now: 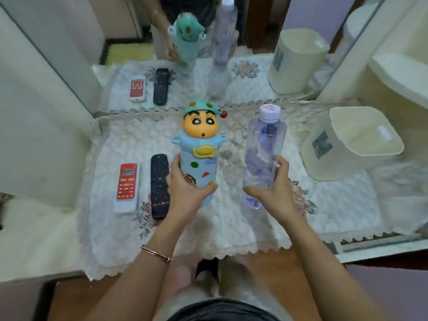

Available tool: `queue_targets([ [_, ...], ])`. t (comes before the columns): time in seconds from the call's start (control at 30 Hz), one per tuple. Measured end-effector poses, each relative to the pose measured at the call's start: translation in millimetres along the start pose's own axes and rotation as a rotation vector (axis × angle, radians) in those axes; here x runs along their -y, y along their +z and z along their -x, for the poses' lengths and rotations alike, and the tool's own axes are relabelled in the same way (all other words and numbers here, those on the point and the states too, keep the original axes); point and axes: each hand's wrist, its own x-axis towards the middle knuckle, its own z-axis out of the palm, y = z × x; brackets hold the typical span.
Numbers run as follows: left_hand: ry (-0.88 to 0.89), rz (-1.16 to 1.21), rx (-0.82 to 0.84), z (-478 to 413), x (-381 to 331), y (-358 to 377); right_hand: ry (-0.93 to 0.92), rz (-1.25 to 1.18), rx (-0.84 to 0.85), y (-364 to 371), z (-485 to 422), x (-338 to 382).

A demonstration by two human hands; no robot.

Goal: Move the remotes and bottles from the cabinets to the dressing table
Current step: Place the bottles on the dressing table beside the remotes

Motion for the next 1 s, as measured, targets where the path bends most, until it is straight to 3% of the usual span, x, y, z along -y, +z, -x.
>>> queue_targets([
  [0.2,0.039,0.048,-0.076,-25.3,1.7,19.0,-0.019,-0.042,0.047,18.1,-46.6,-3.8],
  [0.4,-0.05,-0.015,-0.14,-38.8,14.7,23.1,0.005,-0.011,0.102,35.4,-58.7,-11.2],
  [0.63,-0.009,-0.101,-0.095,-49.2,32.1,20.7,-0.055,0.021,0.127,43.0,-53.9,-22.5],
  [1.0,-0.042,-0.014,0.075,-32.7,37.3,3.7,-0.057,0.043,0.158,37.8,-49.9,-27.2],
])
